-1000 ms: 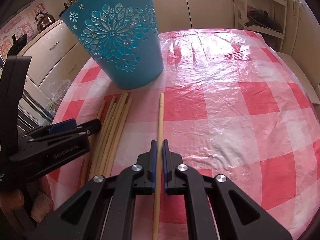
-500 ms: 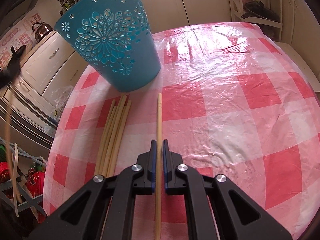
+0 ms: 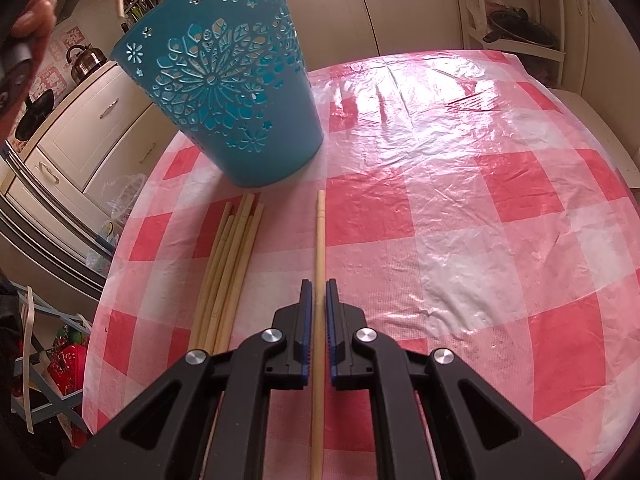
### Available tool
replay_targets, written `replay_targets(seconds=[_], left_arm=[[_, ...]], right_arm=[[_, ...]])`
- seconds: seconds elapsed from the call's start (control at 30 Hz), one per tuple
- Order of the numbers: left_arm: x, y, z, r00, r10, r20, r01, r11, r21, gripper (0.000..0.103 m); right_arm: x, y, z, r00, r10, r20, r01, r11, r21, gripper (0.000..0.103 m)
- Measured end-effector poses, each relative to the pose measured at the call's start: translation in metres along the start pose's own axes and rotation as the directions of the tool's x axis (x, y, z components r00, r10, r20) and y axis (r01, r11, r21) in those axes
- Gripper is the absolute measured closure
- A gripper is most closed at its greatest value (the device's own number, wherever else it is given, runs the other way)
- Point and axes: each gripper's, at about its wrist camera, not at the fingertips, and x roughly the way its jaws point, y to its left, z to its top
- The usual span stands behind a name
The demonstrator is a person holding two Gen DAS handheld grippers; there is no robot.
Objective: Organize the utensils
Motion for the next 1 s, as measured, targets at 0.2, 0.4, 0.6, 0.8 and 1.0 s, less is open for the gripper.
replay_targets(seconds=[0.2, 0.4, 0.6, 0.8, 1.0], left_arm=[[0.025, 0.013, -0.050, 0.993, 0.041, -0.107, -0.034, 0.997, 0.066, 0.098], [0.016, 0.023, -0.075, 0.979, 0.061, -0.194, -0.030, 0.987, 0.157, 0.083], [-0.038, 0.048, -0.078, 0.985, 0.107, -0.135, -0.078, 0.976, 0.204, 0.026], [-0.073, 0.096, -0.100, 0.970, 0.142, -0.196, -0.109, 0.980, 0.169, 0.018], [-0.080, 0.135, -0.145, 0.929, 0.164, -0.333, -0.124, 0.983, 0.138, 0.018]], right_arm=[[0.001, -0.002, 0.002, 1.000, 0.014, -0.005, -0.014, 1.000, 0.007, 0.096], [0.000, -0.001, 0.002, 1.000, 0.006, -0.005, -0.007, 1.000, -0.009, 0.093], [-0.002, 0.005, 0.003, 0.999, -0.045, 0.028, 0.047, 0.998, -0.049, 0.068], [0.006, 0.014, 0.007, 0.993, -0.105, 0.058, 0.110, 0.989, -0.097, 0.070], [0.010, 0.034, 0.001, 0.980, -0.185, 0.070, 0.196, 0.953, -0.229, 0.097]])
